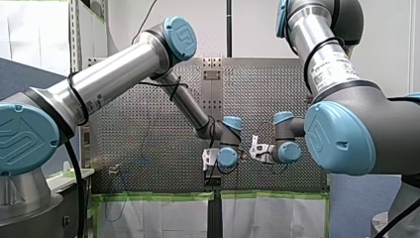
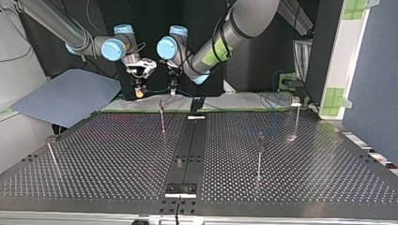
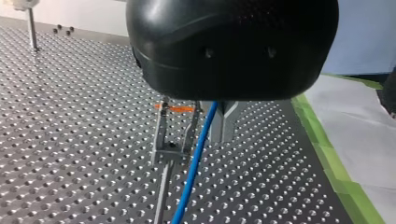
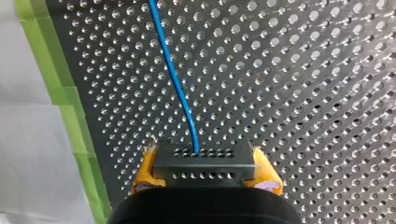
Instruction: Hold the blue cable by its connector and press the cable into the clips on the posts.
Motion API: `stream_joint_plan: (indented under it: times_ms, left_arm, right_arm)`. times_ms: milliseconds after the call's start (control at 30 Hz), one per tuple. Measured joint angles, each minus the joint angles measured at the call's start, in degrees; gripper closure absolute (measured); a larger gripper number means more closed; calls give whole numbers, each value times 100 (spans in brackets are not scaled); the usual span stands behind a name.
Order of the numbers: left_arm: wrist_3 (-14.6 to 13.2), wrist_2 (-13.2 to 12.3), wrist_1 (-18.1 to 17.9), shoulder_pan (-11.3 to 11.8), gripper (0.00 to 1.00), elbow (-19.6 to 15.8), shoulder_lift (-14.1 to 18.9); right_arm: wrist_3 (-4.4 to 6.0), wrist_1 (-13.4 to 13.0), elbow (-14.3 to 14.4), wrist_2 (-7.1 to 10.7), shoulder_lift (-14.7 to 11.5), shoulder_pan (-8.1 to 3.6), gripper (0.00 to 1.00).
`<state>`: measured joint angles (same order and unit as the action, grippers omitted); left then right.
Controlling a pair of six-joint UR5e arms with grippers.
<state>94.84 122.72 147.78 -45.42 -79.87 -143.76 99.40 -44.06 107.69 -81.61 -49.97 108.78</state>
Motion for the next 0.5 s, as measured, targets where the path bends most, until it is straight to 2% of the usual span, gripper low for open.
stream_joint_plan:
  times_ms: [200,500]
  left_arm:
    - [46,-50,4,14,100,12,-21]
    - [301,-52,-56,1,100,42,-29]
  right_arm:
    - [63,25,-118,181,2,-56,100]
    - [159,48,-255,466,7,-194,100]
